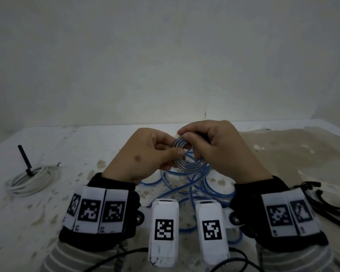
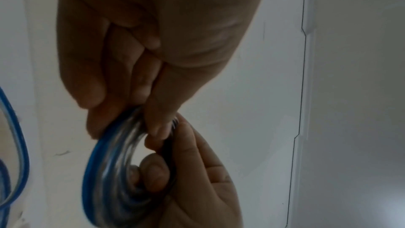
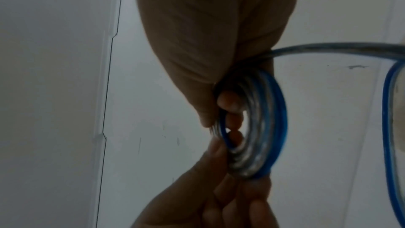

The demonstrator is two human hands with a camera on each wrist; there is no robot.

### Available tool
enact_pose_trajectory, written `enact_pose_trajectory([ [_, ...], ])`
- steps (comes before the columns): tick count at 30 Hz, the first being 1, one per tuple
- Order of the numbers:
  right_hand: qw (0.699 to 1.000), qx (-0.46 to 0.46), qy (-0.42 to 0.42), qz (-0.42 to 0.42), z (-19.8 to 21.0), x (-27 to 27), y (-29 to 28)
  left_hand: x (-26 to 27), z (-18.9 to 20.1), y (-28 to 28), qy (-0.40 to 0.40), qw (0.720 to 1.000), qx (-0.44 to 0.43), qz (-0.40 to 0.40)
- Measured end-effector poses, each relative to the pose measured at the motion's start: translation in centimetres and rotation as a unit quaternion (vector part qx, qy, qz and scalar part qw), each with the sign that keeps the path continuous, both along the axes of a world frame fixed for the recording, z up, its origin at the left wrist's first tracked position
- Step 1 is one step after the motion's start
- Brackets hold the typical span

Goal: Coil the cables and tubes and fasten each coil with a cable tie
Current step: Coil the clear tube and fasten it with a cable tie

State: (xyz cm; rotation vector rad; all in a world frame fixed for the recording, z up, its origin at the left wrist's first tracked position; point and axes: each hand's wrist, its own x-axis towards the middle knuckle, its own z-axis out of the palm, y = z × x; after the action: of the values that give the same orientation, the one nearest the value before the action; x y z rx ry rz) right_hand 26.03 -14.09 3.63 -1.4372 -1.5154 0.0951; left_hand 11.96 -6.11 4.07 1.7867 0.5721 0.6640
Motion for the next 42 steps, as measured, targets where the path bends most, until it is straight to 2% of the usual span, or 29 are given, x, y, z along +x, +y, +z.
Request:
enact_pose_trajectory([
  [2, 0.999, 0.017, 0.029, -0.001, 0.0, -0.2, 0.1, 0.2, -0.1, 0.0, -0.025, 0.999, 0.002, 0.025],
  [4, 0.994, 0.030, 0.105, 0.008, 0.1, -0.1, 0.2, 0.2, 0.0, 0.0, -0.052, 0.997, -0.001, 0.051],
  [7, 0.967, 0.006, 0.250, 0.058, 0.2, 0.1, 0.0, 0.3, 0.2, 0.4, -0.122, 0.987, -0.063, 0.086],
  [9, 0.953, -0.008, 0.290, 0.087, 0.2, 0.1, 0.1, 0.4, 0.2, 0.3, -0.156, 0.979, -0.098, 0.090],
  [12, 0.936, 0.032, 0.336, 0.103, 0.1, 0.0, 0.4, 0.7, 0.0, -0.1, -0.153, 0.978, -0.121, 0.070],
  [16, 0.915, 0.061, 0.378, 0.129, 0.4, 0.0, 0.2, 0.8, -0.4, -0.3, -0.101, 0.988, -0.118, 0.024],
  [18, 0.914, 0.055, 0.381, 0.131, 0.3, 0.0, 0.3, 0.7, -0.5, -0.2, -0.088, 0.989, -0.114, 0.022],
  [24, 0.934, 0.016, 0.333, 0.124, -0.3, 0.2, 0.5, 0.2, -0.8, 0.1, -0.011, 0.999, -0.038, 0.027],
  [27, 0.968, -0.022, 0.226, 0.105, 0.0, 0.1, 0.0, -0.1, -0.1, 0.0, -0.021, 1.000, 0.016, 0.010],
  [30, 0.982, -0.051, 0.156, 0.088, 0.3, -0.2, -0.3, -0.6, 0.5, 0.3, -0.048, 0.999, 0.009, -0.002],
  [35, 0.988, -0.065, 0.129, 0.056, 0.2, -0.4, -0.1, -1.0, 0.4, 0.3, 0.032, 0.999, 0.023, -0.017],
  [42, 0.978, -0.046, 0.191, 0.072, 0.3, 0.3, -0.4, -0.7, 0.3, 0.3, -0.007, 0.999, -0.041, -0.024],
])
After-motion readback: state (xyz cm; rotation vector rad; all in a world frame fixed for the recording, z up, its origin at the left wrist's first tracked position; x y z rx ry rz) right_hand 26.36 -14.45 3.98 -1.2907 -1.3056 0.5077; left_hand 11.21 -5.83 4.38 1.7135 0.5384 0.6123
